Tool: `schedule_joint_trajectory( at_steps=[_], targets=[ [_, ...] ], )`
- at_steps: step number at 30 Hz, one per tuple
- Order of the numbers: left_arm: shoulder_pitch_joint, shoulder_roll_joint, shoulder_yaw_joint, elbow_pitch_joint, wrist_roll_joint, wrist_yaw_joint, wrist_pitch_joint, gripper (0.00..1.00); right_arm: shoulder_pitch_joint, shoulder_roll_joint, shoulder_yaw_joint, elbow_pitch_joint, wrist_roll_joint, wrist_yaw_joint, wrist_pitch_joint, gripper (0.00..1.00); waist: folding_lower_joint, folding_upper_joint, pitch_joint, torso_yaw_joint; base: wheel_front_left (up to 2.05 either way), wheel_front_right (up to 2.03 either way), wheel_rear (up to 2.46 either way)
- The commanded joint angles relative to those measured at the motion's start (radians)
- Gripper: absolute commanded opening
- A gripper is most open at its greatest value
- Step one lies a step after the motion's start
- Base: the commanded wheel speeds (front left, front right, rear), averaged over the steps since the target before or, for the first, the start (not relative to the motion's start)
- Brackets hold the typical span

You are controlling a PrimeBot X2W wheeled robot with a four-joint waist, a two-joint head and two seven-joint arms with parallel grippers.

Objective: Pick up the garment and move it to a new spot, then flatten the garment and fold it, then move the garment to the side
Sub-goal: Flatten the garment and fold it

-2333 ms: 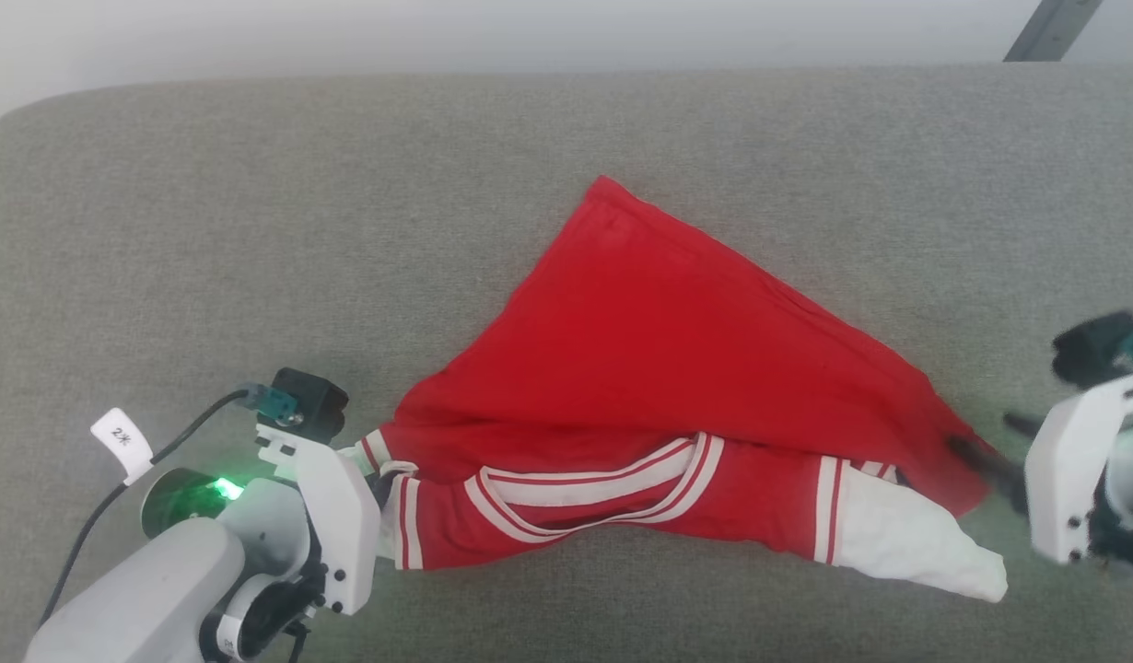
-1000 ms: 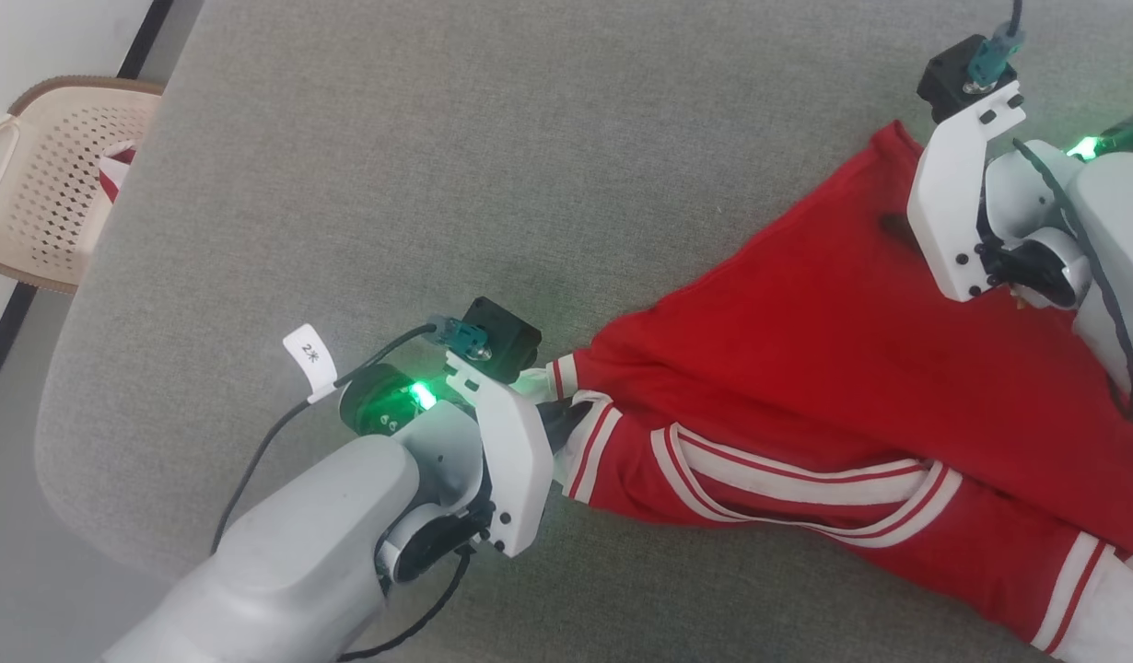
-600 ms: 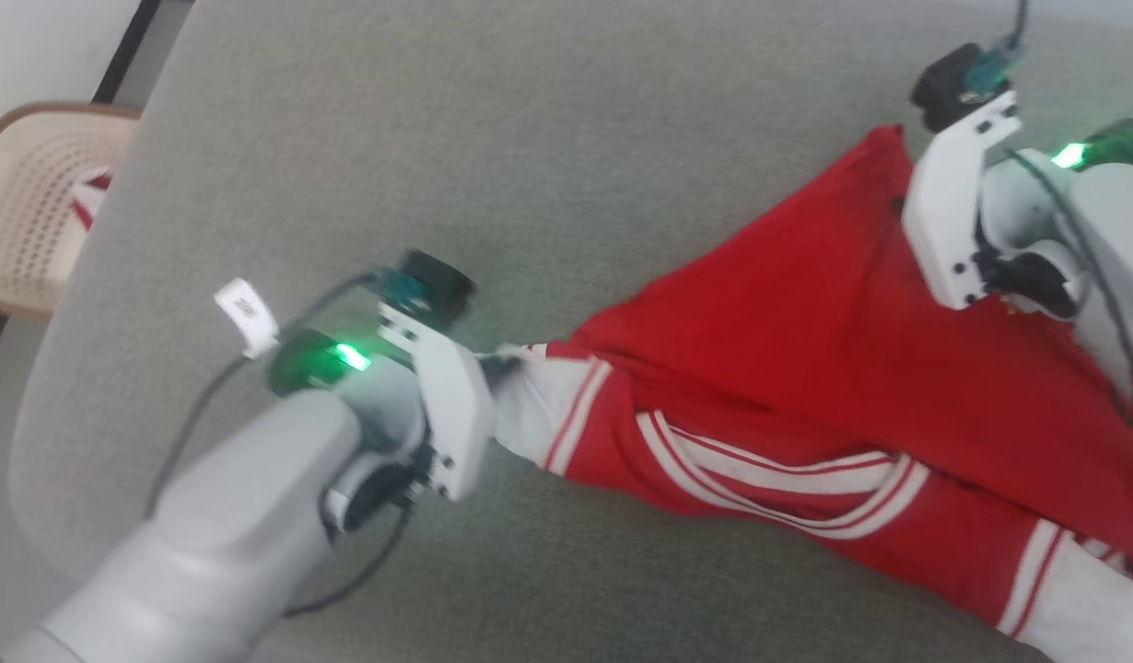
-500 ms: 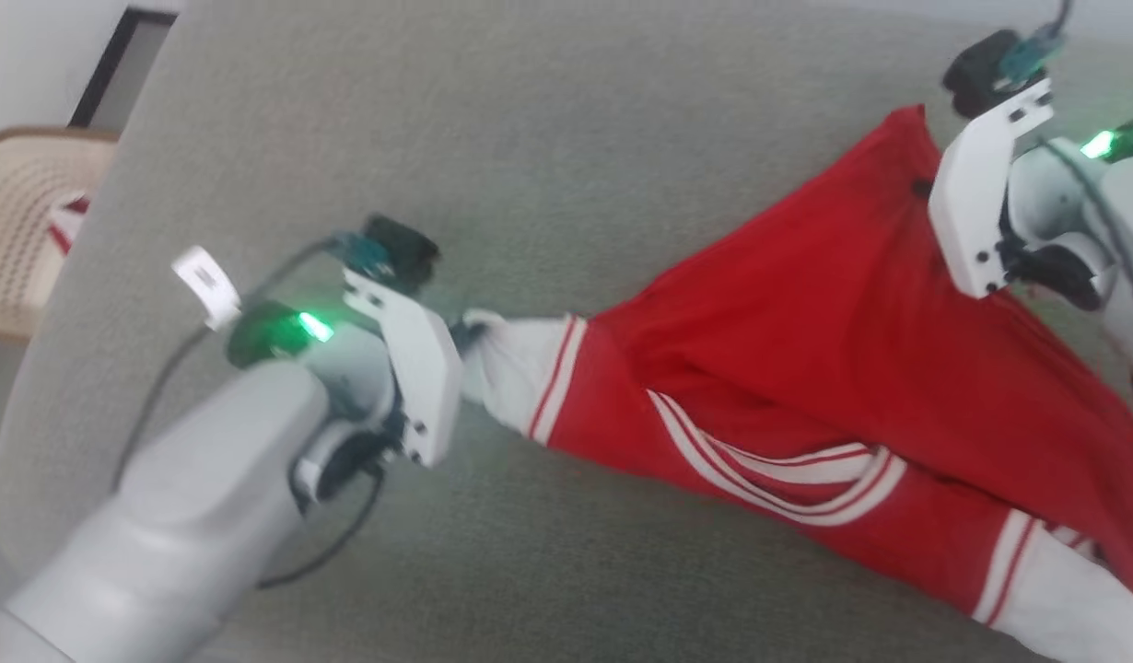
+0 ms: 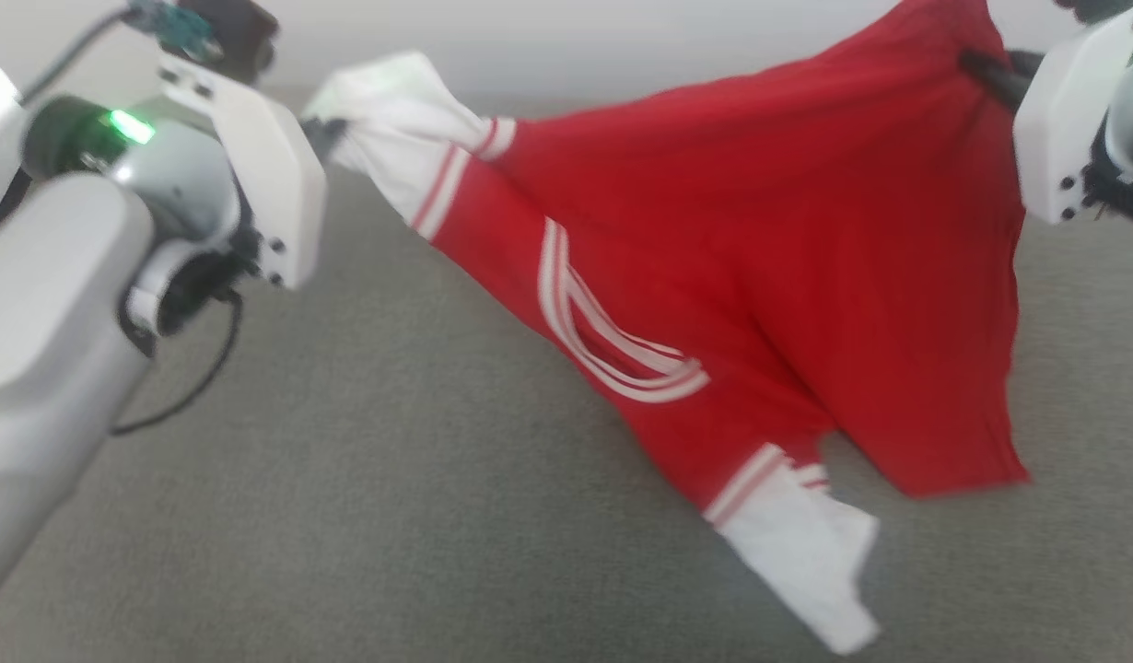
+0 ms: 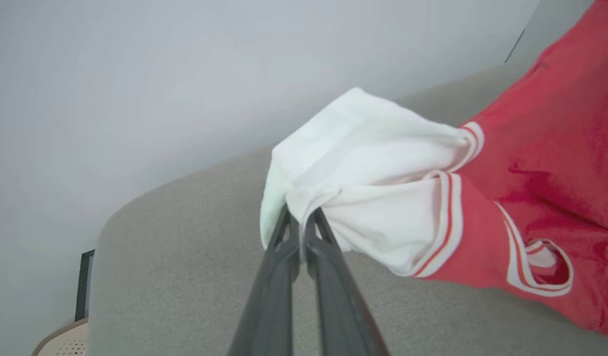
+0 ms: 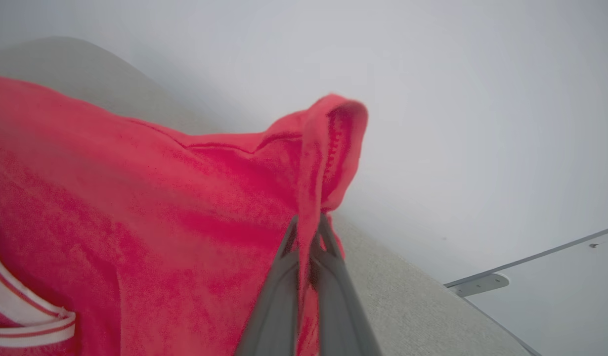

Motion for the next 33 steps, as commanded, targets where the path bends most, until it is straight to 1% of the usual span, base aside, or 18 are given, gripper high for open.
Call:
schedule_joint_trajectory(
  at_steps=[1,5,8,11,15,17,20,25,28,31,33],
  targets=[
    [-0.033,0.015,0.011,0.011,0.01,-0.006,0.015,0.0,-0.017,-0.017,-0.014,-0.021,-0.005,-0.001,-0.012,0.0,0.0,-0.0001,-0.051,-0.048,0.0,0.0,0.0],
    [-0.093,0.028,0.022,0.042,0.018,-0.015,0.026,0.0,-0.034,-0.047,-0.052,-0.067,-0.017,-0.001,-0.02,0.0,0.0,-0.0001,-0.084,-0.077,0.0,0.0,0.0],
    [-0.124,0.028,0.027,0.061,0.024,-0.024,0.027,0.0,-0.039,-0.062,-0.071,-0.092,-0.028,-0.002,-0.014,0.0,0.0,-0.0001,-0.096,-0.088,0.0,0.0,0.0],
    [-0.173,0.025,0.028,0.096,0.043,-0.03,0.019,0.0,-0.046,-0.08,-0.112,-0.123,-0.039,-0.002,-0.01,0.0,0.0,-0.0001,-0.106,-0.099,0.0,0.0,0.0],
    [-0.233,0.015,0.026,0.151,0.071,-0.045,0.007,0.0,-0.039,-0.091,-0.168,-0.147,-0.062,-0.002,-0.003,0.0,0.0,-0.0001,-0.105,-0.113,0.0,0.0,0.0],
    [-0.27,0.01,0.024,0.178,0.093,-0.051,-0.021,0.0,-0.03,-0.085,-0.198,-0.146,-0.074,-0.002,-0.004,0.0,0.0,-0.0001,-0.093,-0.119,0.0,0.0,0.0],
    [-0.325,-0.012,0.022,0.217,0.128,-0.06,-0.078,0.0,-0.026,-0.066,-0.245,-0.121,-0.102,-0.002,-0.018,0.0,0.0,-0.0001,-0.057,-0.125,0.0,0.0,0.0],
    [-0.443,-0.059,0.02,0.309,0.207,-0.057,-0.204,0.0,-0.068,-0.01,-0.33,-0.038,-0.192,-0.002,-0.091,0.0,0.0,-0.0001,0.041,-0.132,0.0,0.0,0.0],
    [-0.53,-0.086,0.018,0.378,0.256,-0.047,-0.293,0.0,-0.107,0.04,-0.384,0.045,-0.277,-0.002,-0.166,0.0,0.0,-0.0001,0.11,-0.139,0.0,0.0,0.0],
    [-0.636,-0.105,0.022,0.443,0.311,-0.025,-0.402,0.0,-0.179,0.093,-0.452,0.141,-0.382,-0.002,-0.27,0.0,0.0,-0.0001,0.185,-0.145,0.0,0.0,0.0],
    [-0.697,-0.12,0.029,0.483,0.339,-0.006,-0.487,0.0,-0.226,0.126,-0.504,0.206,-0.459,-0.002,-0.36,0.0,0.0,-0.0001,0.229,-0.146,0.0,0.0,0.0]
  ],
)
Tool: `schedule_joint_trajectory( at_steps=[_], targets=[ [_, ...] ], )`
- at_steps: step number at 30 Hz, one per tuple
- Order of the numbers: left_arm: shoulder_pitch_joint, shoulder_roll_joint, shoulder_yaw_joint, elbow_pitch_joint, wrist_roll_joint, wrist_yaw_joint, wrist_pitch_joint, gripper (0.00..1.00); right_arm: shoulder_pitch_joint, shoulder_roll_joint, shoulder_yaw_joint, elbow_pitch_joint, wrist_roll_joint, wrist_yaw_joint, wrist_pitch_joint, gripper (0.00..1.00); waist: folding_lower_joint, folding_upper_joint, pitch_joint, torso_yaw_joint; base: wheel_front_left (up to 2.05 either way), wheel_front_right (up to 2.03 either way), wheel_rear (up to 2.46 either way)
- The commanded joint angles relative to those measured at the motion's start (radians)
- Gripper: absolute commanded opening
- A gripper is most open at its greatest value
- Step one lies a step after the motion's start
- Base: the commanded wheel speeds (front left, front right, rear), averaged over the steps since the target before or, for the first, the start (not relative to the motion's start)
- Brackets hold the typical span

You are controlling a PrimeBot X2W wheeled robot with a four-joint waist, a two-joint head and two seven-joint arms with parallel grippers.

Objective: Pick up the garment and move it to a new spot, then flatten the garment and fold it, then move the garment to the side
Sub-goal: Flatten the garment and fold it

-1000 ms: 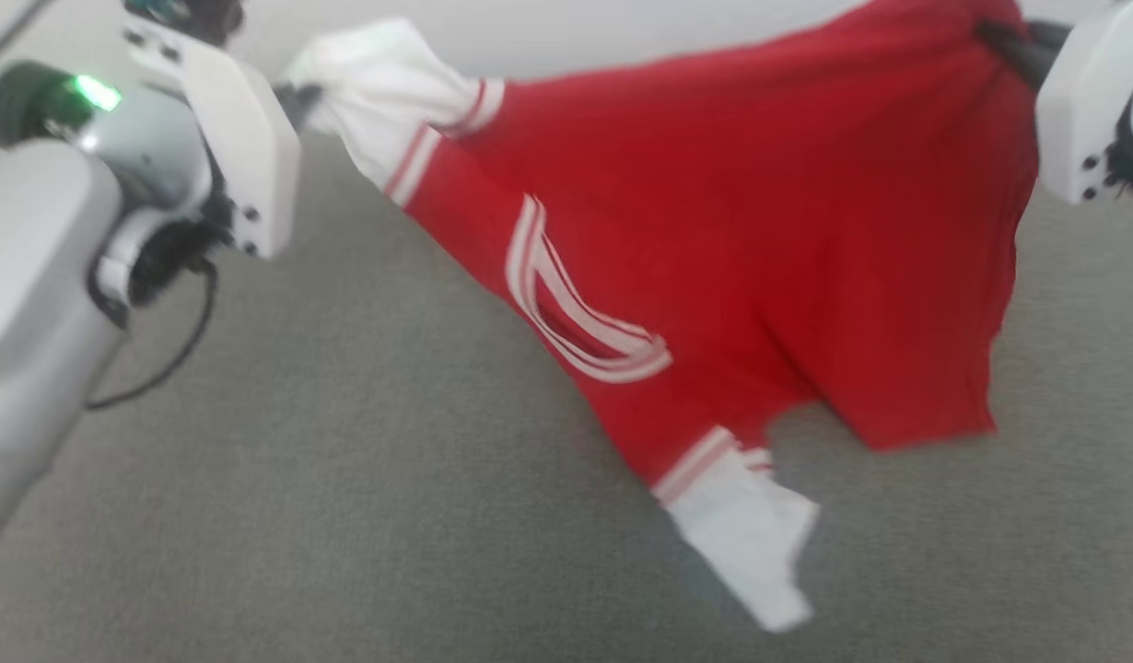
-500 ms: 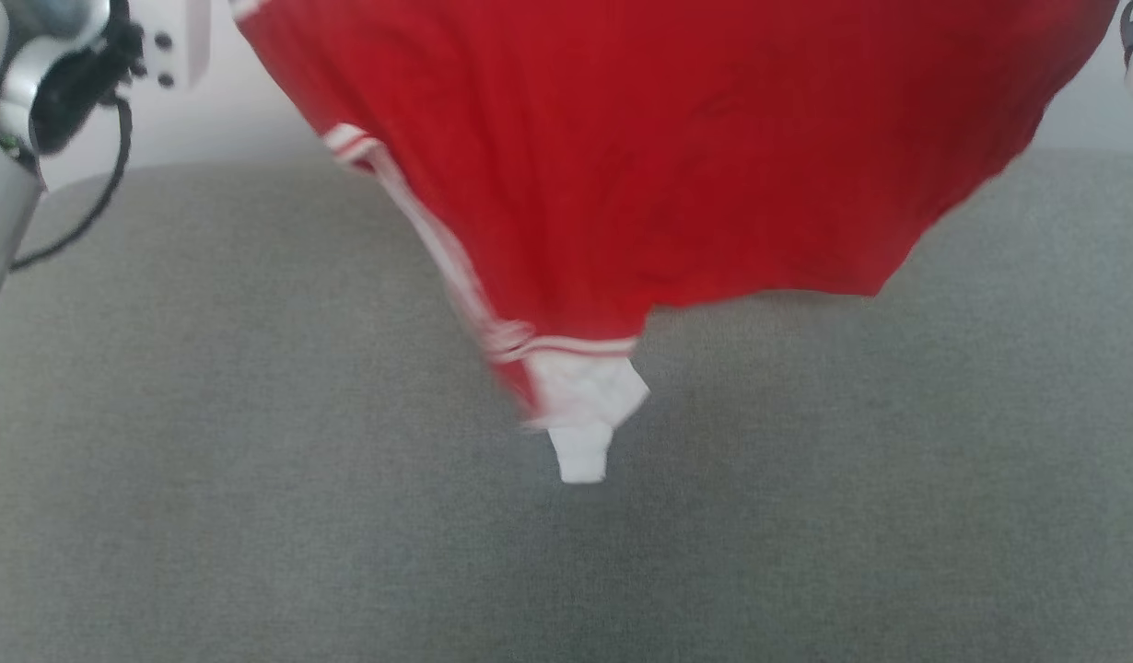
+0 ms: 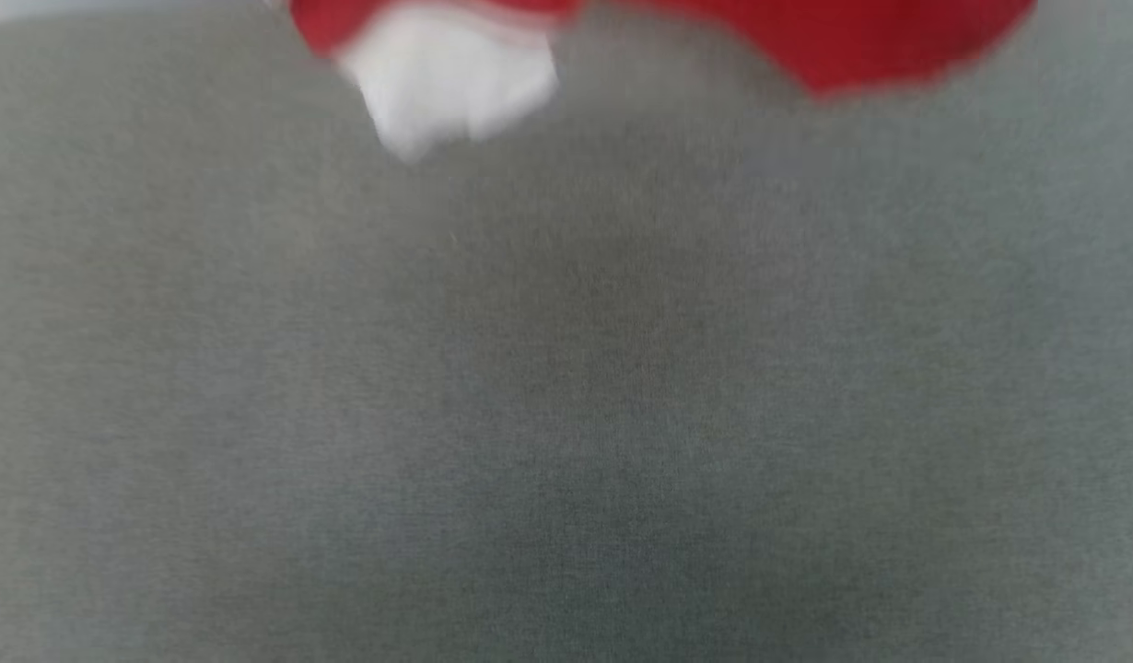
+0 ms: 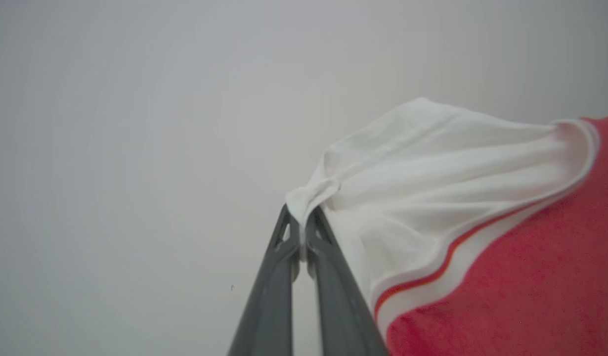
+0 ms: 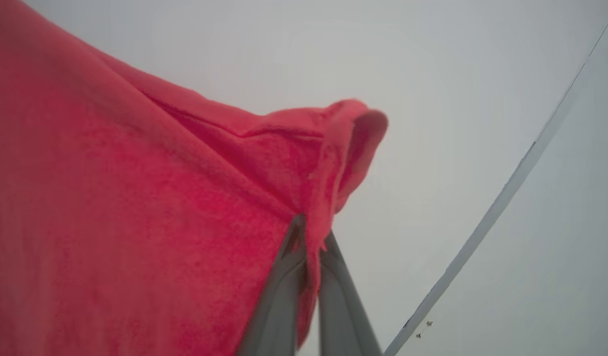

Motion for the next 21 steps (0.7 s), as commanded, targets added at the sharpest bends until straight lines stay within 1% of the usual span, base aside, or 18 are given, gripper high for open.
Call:
schedule_joint_trajectory(
  at_steps=[1,2,4,6,8,10,11,12,13,15,16,17,18,21],
  targets=[
    [-0.03,0.002,0.006,0.028,0.017,0.018,-0.041,0.0,-0.02,0.01,-0.024,0.04,-0.043,-0.003,-0.039,0.0,0.0,0.0,0.088,-0.007,0.0,0.0,0.0],
    [-0.057,-0.006,0.008,0.046,0.031,0.025,-0.089,0.0,-0.038,0.026,-0.049,0.069,-0.078,-0.003,-0.079,0.0,0.0,0.0,0.104,-0.005,0.0,0.0,0.0],
    [-0.103,-0.019,0.009,0.074,0.059,0.037,-0.179,0.0,-0.065,0.057,-0.081,0.118,-0.148,-0.003,-0.12,0.0,0.0,0.0,0.13,0.001,0.0,0.0,0.0],
    [-0.114,-0.041,0.014,0.104,0.059,0.038,-0.222,0.0,-0.07,0.09,-0.1,0.154,-0.196,-0.003,-0.138,0.0,0.0,0.0,0.143,0.011,0.0,0.0,0.0],
    [-0.086,-0.062,0.003,0.131,0.058,0.002,-0.236,0.0,-0.041,0.125,-0.094,0.192,-0.225,-0.003,-0.141,0.0,0.0,0.0,0.143,0.021,0.0,0.0,0.0],
    [-0.045,-0.081,-0.008,0.161,0.044,-0.034,-0.242,0.0,-0.012,0.144,-0.073,0.226,-0.236,-0.003,-0.125,0.0,0.0,0.0,0.132,0.034,0.0,0.0,0.0],
    [-0.016,-0.096,-0.016,0.178,0.034,-0.063,-0.241,0.0,0.011,0.156,-0.052,0.234,-0.233,-0.003,-0.115,0.0,0.0,0.0,0.121,0.041,0.0,0.0,0.0],
    [0.037,-0.114,-0.034,0.216,0.022,-0.102,-0.211,0.0,0.059,0.165,-0.012,0.242,-0.207,-0.003,-0.089,0.0,0.0,0.0,0.097,0.054,0.0,0.0,0.0],
    [0.07,-0.125,-0.037,0.235,-0.001,-0.122,-0.179,0.0,0.095,0.175,0.012,0.24,-0.18,-0.003,-0.07,0.0,0.0,0.0,0.083,0.06,0.0,0.0,0.0],
    [0.138,-0.139,-0.058,0.254,-0.029,-0.146,-0.128,0.0,0.158,0.17,0.061,0.216,-0.125,-0.003,-0.035,0.0,0.0,0.0,0.055,0.072,0.0,0.0,0.0],
    [0.178,-0.146,-0.061,0.26,-0.054,-0.151,-0.098,0.0,0.191,0.161,0.086,0.197,-0.086,-0.003,-0.012,0.0,0.0,0.0,0.041,0.077,0.0,0.0,0.0],
    [0.214,-0.146,-0.078,0.259,-0.054,-0.156,-0.069,0.0,0.219,0.147,0.109,0.173,-0.052,-0.003,0.004,0.0,0.0,0.0,0.027,0.082,0.0,0.0,0.0],
    [0.214,-0.146,-0.078,0.259,-0.054,-0.156,-0.069,0.0,0.219,0.147,0.109,0.173,-0.052,-0.003,0.004,0.0,0.0,0.0,0.027,0.082,0.0,0.0,0.0],
    [0.323,-0.152,-0.114,0.204,-0.121,-0.159,0.021,0.0,0.315,0.085,0.182,0.084,0.049,-0.003,0.05,0.0,0.0,0.0,-0.013,0.101,0.0,0.0,0.0]
  ],
)
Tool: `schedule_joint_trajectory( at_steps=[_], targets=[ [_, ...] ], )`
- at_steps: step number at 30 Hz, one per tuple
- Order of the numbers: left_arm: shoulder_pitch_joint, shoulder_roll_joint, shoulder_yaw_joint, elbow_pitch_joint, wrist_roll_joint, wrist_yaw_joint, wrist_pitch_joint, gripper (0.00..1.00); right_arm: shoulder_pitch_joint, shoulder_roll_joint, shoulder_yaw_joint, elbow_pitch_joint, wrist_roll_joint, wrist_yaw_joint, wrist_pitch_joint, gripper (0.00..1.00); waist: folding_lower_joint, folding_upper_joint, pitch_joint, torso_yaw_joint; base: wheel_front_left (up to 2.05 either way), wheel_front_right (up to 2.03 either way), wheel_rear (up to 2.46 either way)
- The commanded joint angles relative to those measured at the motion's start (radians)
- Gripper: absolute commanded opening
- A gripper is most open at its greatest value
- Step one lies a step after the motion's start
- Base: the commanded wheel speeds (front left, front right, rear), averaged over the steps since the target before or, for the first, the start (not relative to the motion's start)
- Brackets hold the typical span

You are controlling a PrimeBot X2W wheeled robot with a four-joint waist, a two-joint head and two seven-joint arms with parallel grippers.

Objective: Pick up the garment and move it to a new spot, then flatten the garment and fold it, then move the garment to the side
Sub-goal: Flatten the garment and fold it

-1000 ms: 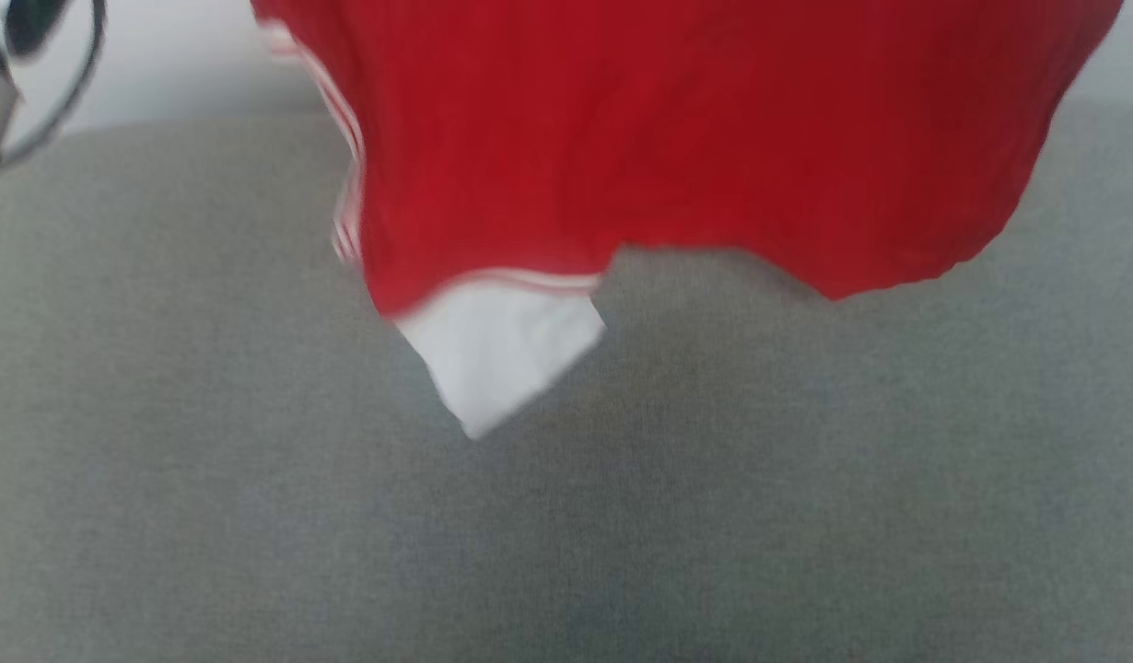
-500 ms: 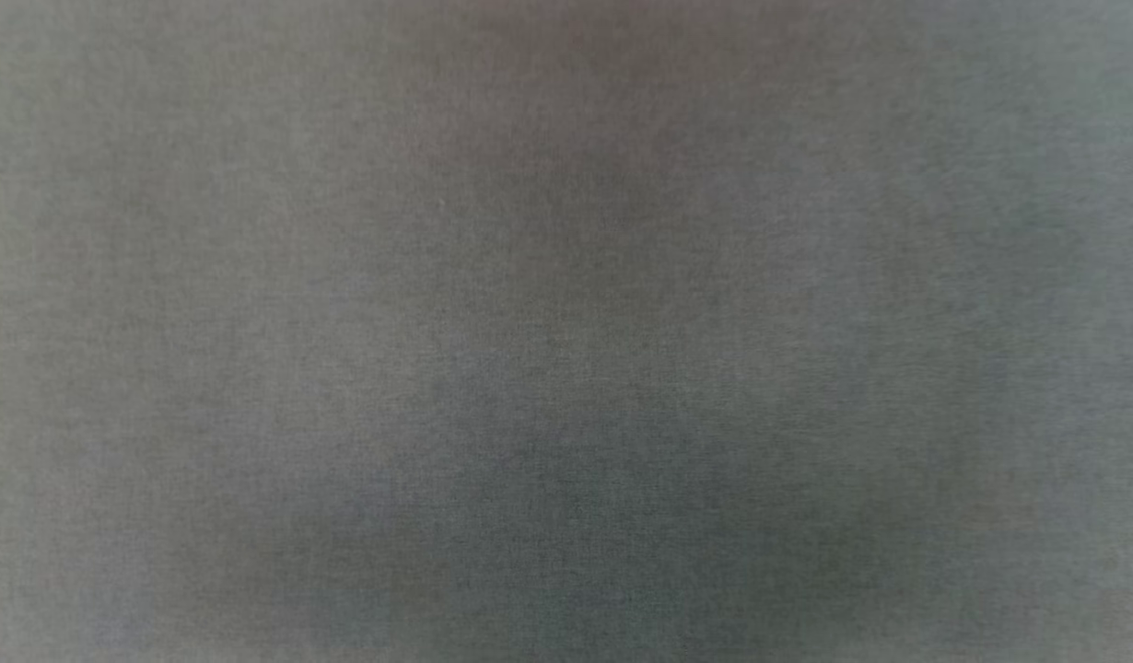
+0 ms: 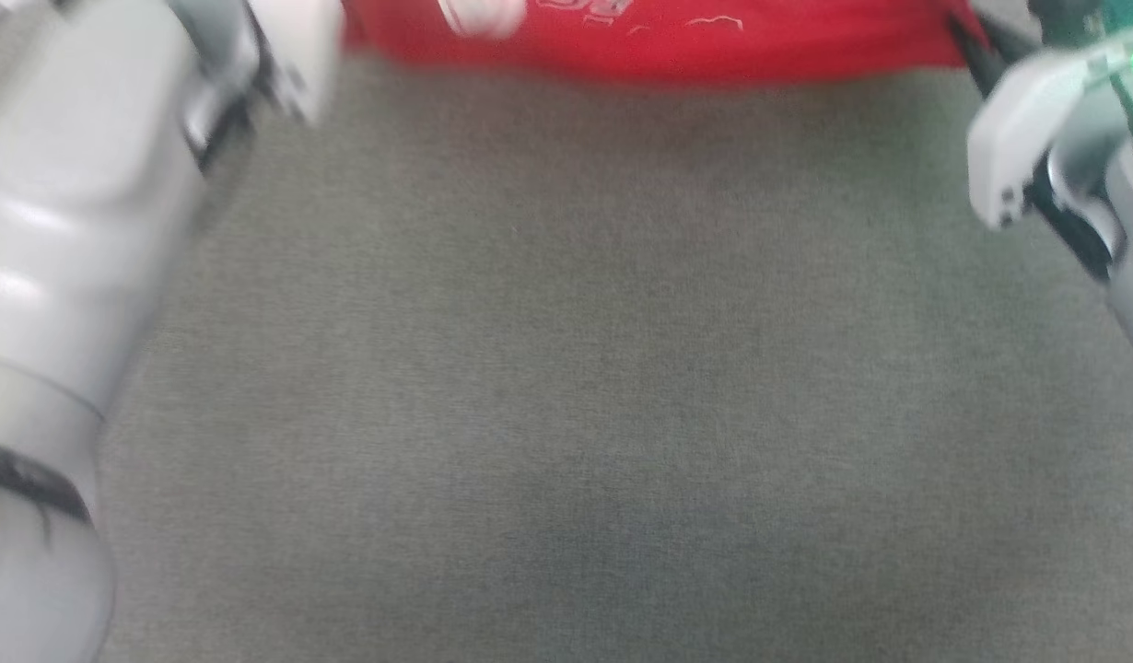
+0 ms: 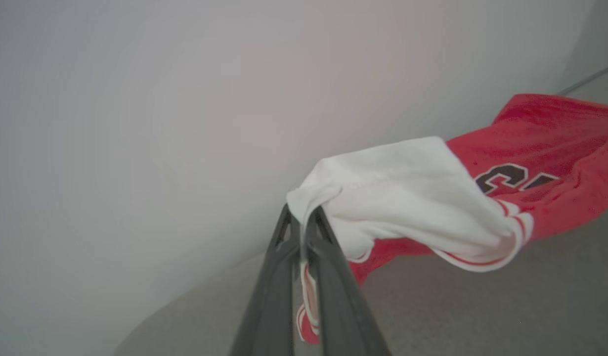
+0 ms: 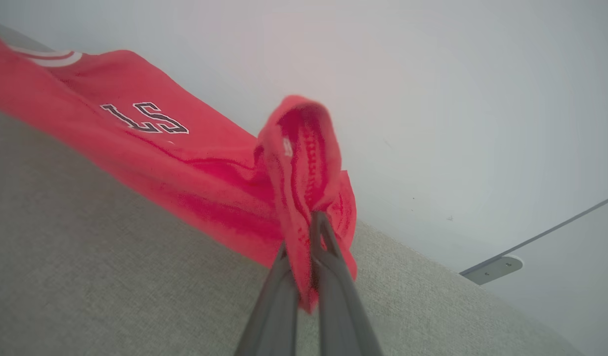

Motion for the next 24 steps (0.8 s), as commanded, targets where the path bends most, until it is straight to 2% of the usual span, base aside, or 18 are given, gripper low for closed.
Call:
schedule_joint_trajectory(
  at_steps=[1,8,10,13,19,24],
  targets=[
    [0.02,0.005,-0.006,-0.01,-0.012,-0.001,0.011,0.0,0.023,-0.007,0.006,-0.01,0.019,-0.002,0.008,0.0,-0.0001,0.0,-0.032,0.022,0.0,0.0,0.0],
    [0.283,0.126,-0.06,-0.264,-0.181,-0.002,0.234,0.0,0.231,-0.172,0.126,-0.252,0.206,-0.002,0.08,0.0,-0.0001,0.0,-0.104,0.046,0.0,0.0,0.0],
    [0.357,0.16,-0.061,-0.35,-0.222,0.017,0.29,0.0,0.284,-0.214,0.148,-0.316,0.244,-0.002,0.089,0.0,-0.0001,0.0,-0.117,0.049,0.0,0.0,0.0],
    [0.476,0.223,-0.076,-0.509,-0.263,0.073,0.37,0.0,0.364,-0.267,0.178,-0.399,0.299,-0.002,0.096,0.0,-0.0001,0.0,-0.132,0.052,0.0,0.0,0.0],
    [0.689,0.351,-0.092,-0.858,-0.328,0.245,0.465,0.0,0.494,-0.375,0.232,-0.545,0.389,-0.002,0.114,0.0,-0.0001,0.0,-0.145,0.057,0.0,0.0,0.0],
    [0.822,0.444,-0.103,-1.067,-0.361,0.37,0.507,0.0,0.58,-0.451,0.266,-0.635,0.434,-0.002,0.106,0.0,-0.0001,0.0,-0.145,0.057,0.0,0.0,0.0]
  ],
)
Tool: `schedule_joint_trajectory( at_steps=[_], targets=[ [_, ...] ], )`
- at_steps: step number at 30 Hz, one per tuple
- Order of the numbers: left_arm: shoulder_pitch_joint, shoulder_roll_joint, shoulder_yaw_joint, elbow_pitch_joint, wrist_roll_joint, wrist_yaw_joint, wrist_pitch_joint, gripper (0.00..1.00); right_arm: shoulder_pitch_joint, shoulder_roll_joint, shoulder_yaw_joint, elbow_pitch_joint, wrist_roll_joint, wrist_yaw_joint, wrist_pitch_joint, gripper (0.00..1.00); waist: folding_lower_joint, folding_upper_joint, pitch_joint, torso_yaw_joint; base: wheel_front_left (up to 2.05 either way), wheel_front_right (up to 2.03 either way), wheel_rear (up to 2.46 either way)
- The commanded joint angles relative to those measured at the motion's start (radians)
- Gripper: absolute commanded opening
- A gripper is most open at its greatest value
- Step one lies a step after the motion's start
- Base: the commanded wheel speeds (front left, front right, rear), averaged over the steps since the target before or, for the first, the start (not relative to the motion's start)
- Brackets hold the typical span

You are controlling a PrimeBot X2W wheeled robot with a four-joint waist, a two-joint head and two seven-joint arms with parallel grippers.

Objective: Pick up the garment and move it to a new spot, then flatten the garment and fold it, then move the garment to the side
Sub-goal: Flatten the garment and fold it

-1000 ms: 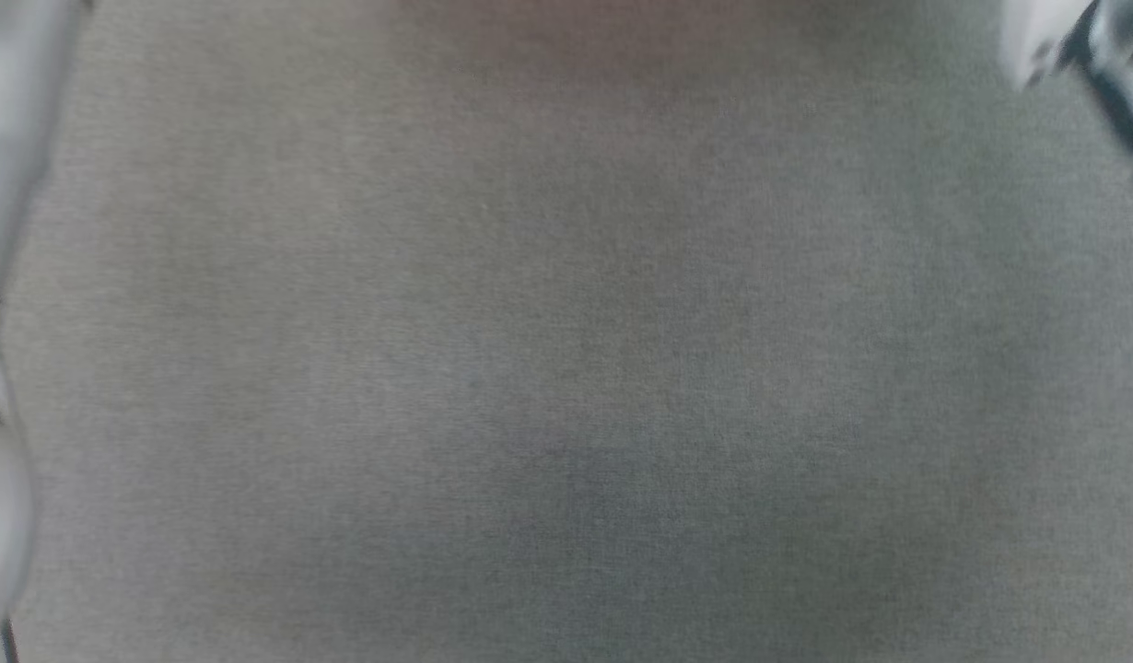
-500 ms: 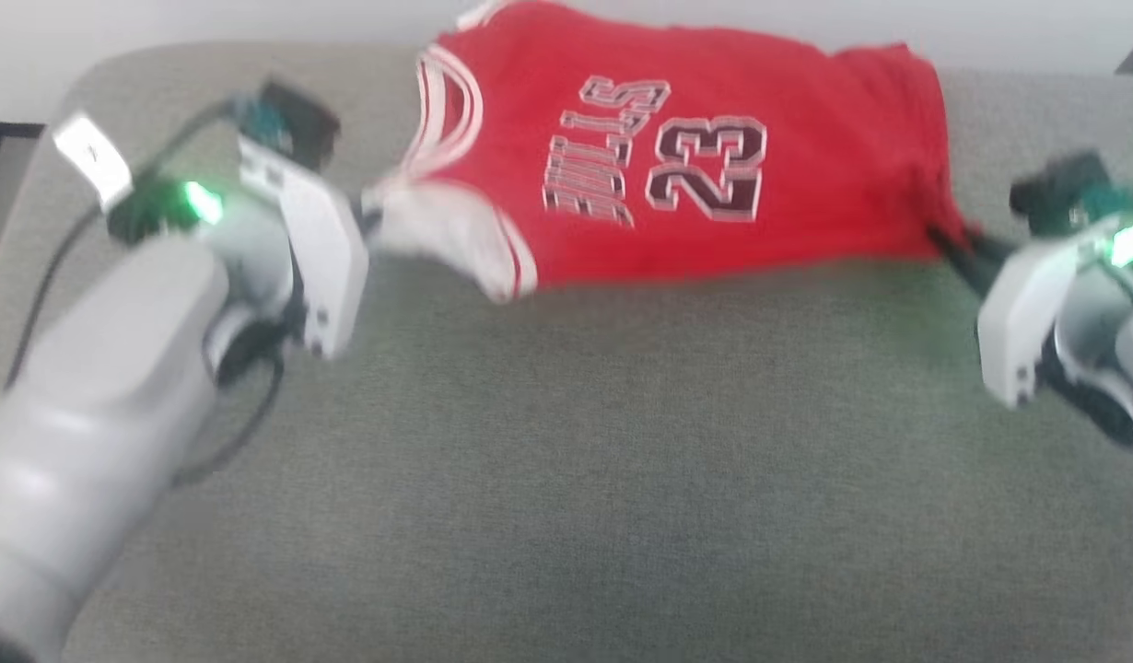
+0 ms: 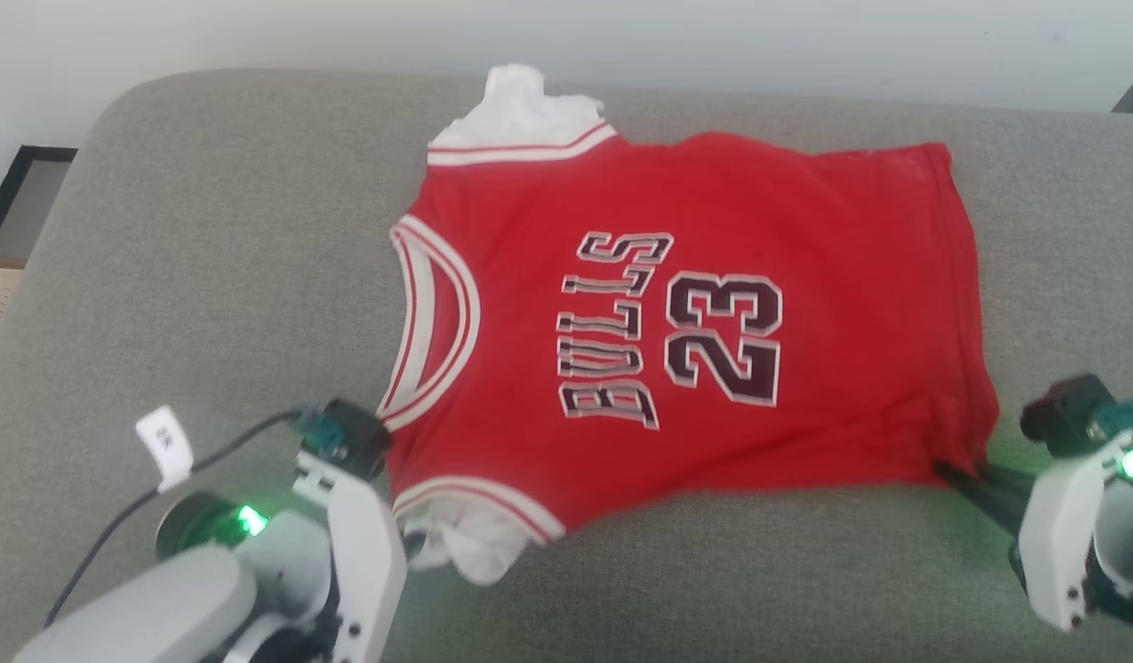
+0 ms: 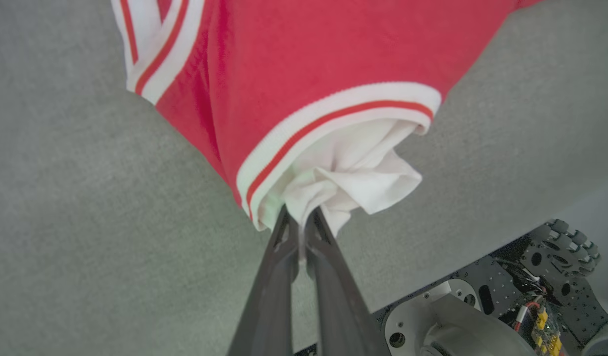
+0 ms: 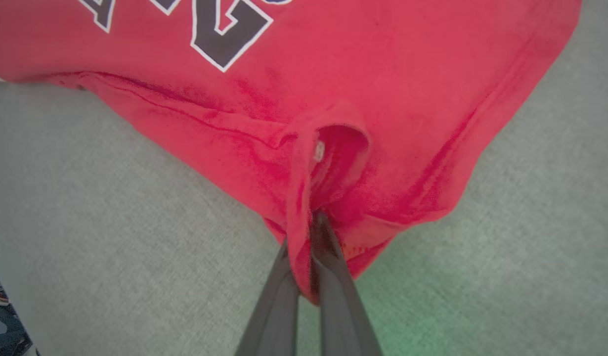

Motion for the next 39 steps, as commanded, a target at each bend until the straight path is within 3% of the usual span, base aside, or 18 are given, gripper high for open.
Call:
schedule_joint_trajectory(
  at_steps=[1,5,10,13,18,20,24,33,39],
  targets=[
    [0.037,0.027,0.0,-0.047,-0.013,0.038,0.013,0.0,0.032,-0.019,0.01,-0.024,0.017,-0.001,-0.008,0.0,0.0,0.0,0.001,-0.001,0.0,0.0,0.0],
    [0.093,0.079,-0.002,-0.148,-0.031,0.114,0.035,0.0,0.084,-0.066,0.038,-0.082,0.055,-0.001,-0.013,0.0,0.0,0.0,0.006,-0.002,0.0,0.0,0.0],
    [0.116,0.132,0.017,-0.227,-0.025,0.176,0.036,0.0,0.106,-0.132,0.063,-0.149,0.082,-0.001,-0.024,0.0,0.0,0.0,0.02,-0.008,0.0,0.0,0.0],
    [0.092,0.158,0.037,-0.264,-0.006,0.196,0.024,0.0,0.098,-0.152,0.056,-0.173,0.099,-0.001,-0.047,0.0,0.0,0.0,0.028,-0.016,0.0,0.0,0.0],
    [0.027,0.189,0.068,-0.301,0.048,0.194,0.018,0.0,0.06,-0.157,0.031,-0.181,0.101,-0.001,-0.067,0.0,0.0,0.0,0.037,-0.035,0.0,0.0,0.0],
    [-0.026,0.196,0.084,-0.301,0.073,0.18,0.02,0.0,0.036,-0.151,0.011,-0.168,0.089,-0.001,-0.067,0.0,0.0,0.0,0.044,-0.045,0.0,0.0,0.0],
    [-0.145,0.174,0.106,-0.24,0.121,0.107,0.019,0.0,-0.028,-0.11,-0.03,-0.121,0.064,-0.001,-0.049,0.0,0.0,0.0,0.062,-0.071,0.0,0.0,0.0],
    [-0.342,0.03,0.084,0.111,0.167,-0.071,0.024,0.0,-0.167,0.075,-0.082,0.075,-0.034,-0.001,0.019,0.0,0.0,0.0,0.113,-0.116,0.0,0.0,0.0],
    [-0.395,-0.078,0.052,0.351,0.154,-0.153,0.013,0.0,-0.233,0.19,-0.066,0.202,-0.059,-0.001,0.067,0.0,0.0,0.0,0.133,-0.127,0.0,0.0,0.0]
  ],
)
